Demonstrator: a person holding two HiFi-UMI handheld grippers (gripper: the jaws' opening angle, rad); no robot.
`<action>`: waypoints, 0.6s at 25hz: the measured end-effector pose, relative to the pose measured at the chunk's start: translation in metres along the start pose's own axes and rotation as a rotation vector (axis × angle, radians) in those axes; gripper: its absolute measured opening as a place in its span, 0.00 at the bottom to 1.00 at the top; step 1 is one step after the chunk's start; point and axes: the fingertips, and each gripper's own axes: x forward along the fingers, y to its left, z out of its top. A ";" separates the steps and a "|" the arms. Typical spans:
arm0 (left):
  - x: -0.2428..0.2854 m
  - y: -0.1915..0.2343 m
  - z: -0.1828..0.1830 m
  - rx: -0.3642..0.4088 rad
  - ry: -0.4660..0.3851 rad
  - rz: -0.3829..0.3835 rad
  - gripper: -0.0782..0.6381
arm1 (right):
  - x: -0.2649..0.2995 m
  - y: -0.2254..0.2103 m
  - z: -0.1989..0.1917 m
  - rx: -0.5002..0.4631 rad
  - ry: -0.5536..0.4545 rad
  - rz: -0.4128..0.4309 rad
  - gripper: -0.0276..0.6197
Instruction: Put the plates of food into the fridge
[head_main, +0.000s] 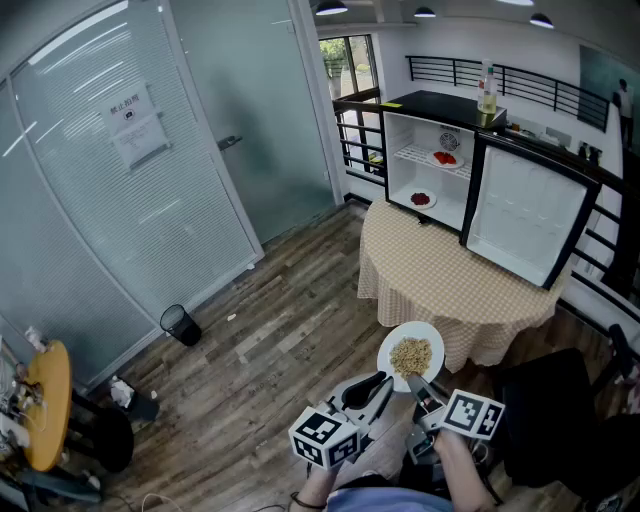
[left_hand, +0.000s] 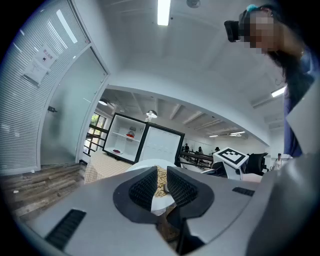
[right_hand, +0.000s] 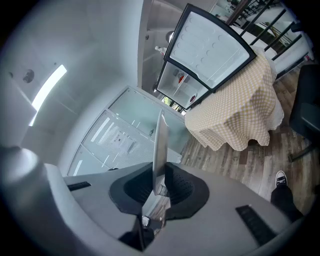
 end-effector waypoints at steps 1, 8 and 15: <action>0.001 0.000 -0.001 -0.001 0.000 0.002 0.21 | 0.000 -0.001 0.001 -0.001 0.001 0.002 0.14; 0.004 0.004 -0.004 -0.016 0.003 0.006 0.21 | -0.001 -0.004 0.003 0.014 -0.006 0.011 0.14; 0.021 0.016 -0.009 -0.047 0.018 0.023 0.21 | 0.006 -0.019 0.016 0.037 0.012 0.000 0.14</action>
